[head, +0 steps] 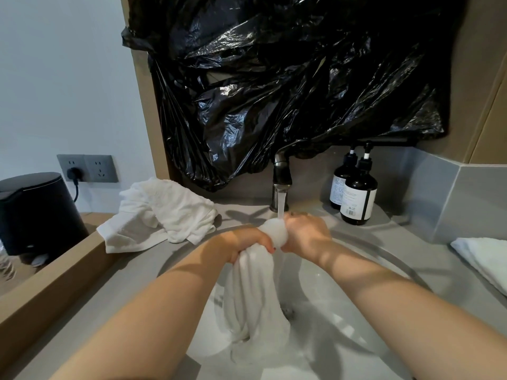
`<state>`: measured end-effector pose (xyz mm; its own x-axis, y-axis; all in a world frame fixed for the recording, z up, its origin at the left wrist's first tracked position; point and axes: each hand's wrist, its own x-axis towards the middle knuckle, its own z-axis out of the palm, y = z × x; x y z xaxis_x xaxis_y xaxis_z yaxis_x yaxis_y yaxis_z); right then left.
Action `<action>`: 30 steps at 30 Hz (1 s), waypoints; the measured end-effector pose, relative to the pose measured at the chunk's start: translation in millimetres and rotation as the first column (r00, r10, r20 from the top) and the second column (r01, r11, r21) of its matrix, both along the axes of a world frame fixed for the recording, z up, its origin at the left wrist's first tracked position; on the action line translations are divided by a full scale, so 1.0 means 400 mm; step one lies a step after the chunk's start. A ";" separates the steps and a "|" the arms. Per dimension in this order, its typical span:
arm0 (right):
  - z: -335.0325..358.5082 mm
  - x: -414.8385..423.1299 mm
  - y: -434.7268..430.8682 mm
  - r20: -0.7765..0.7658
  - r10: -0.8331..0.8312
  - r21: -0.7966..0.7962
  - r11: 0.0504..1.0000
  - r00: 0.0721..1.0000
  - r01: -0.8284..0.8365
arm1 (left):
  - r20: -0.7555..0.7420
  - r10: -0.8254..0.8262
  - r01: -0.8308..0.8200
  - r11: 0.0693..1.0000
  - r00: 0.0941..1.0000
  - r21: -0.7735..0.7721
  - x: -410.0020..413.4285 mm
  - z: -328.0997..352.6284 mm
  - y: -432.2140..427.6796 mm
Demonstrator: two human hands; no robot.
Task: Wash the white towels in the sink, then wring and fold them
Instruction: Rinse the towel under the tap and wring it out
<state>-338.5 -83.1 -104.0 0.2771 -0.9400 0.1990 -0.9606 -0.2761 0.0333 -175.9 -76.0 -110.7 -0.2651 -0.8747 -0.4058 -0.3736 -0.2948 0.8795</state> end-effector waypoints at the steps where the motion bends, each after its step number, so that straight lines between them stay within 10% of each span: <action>1: -0.006 0.003 -0.003 0.024 0.001 0.016 1.000 1.000 -0.001 | 0.026 0.005 -0.005 1.000 1.000 -0.003 0.003 -0.003 -0.003; 13: -0.030 -0.046 -0.002 0.318 -0.128 0.223 0.973 0.939 0.057 | 0.182 0.033 -0.013 0.994 0.983 -0.112 -0.040 -0.008 -0.021; 30: -0.027 -0.035 0.018 0.062 0.133 -0.074 0.989 0.989 -0.128 | 0.000 -0.144 0.144 0.987 0.990 0.064 -0.005 0.002 0.004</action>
<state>-352.4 -75.8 -114.8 0.3806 -0.8799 0.2844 -0.9171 -0.3985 -0.0056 -177.9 -74.3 -110.1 -0.3847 -0.7998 -0.4607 -0.4201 -0.2927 0.8590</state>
